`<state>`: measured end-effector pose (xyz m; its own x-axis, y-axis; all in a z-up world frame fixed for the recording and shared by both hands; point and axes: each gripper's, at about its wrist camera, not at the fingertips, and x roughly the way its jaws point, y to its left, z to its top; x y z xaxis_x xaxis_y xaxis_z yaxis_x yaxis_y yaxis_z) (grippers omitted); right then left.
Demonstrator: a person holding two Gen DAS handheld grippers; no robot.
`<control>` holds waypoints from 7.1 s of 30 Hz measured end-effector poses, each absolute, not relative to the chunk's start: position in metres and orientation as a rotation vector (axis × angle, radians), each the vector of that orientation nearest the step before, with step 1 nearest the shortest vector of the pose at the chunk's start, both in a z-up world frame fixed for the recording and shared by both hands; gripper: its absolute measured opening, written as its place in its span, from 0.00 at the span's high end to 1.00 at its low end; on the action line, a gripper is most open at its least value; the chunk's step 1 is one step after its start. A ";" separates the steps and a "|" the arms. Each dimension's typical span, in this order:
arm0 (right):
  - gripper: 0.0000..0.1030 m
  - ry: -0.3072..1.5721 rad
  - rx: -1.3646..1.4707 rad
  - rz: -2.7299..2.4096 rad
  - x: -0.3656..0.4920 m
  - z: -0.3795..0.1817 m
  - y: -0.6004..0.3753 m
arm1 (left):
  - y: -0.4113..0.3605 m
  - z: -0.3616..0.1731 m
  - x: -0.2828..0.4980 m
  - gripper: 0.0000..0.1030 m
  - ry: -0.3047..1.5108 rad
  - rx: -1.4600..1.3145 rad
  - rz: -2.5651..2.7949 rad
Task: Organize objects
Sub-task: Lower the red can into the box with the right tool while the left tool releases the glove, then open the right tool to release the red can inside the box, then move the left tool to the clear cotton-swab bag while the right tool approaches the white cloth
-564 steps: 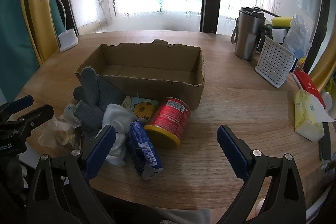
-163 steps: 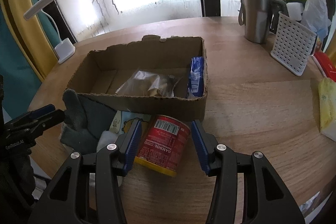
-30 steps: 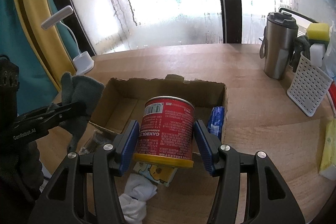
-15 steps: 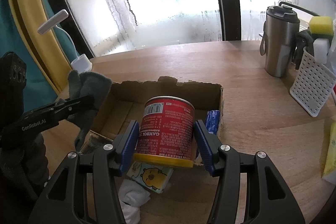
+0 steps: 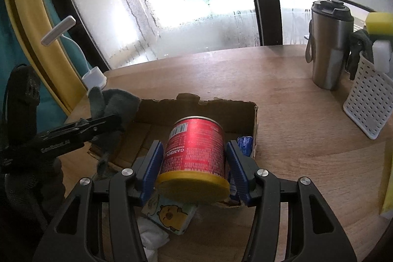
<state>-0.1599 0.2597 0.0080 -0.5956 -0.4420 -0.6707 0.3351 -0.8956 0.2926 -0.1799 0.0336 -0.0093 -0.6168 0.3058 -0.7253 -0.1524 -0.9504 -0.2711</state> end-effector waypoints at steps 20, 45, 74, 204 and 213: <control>0.49 -0.151 1.118 -2.460 -0.170 0.006 0.255 | 0.054 -0.069 -0.210 0.57 -0.243 -1.450 2.504; 0.43 -0.063 1.161 -2.513 -0.159 -0.004 0.251 | 0.047 -0.036 -0.199 0.35 -0.242 -1.333 2.499; 0.43 0.084 1.192 -2.529 -0.196 0.011 0.226 | -0.022 -0.039 -0.195 0.35 -0.212 -1.296 2.620; 0.28 0.095 1.191 -2.525 -0.080 -0.021 0.209 | -0.029 -0.036 -0.071 0.27 -0.212 -1.269 2.595; 0.28 0.103 1.221 -2.494 -0.073 -0.033 0.202 | -0.030 -0.047 -0.065 0.27 -0.217 -1.301 2.582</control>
<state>-0.0733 0.2024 -0.0333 -0.5614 -0.2872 -0.7761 0.3505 -0.9321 0.0914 -0.0650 -0.0297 -0.0465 -0.5739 0.2799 -0.7696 -0.1474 -0.9597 -0.2392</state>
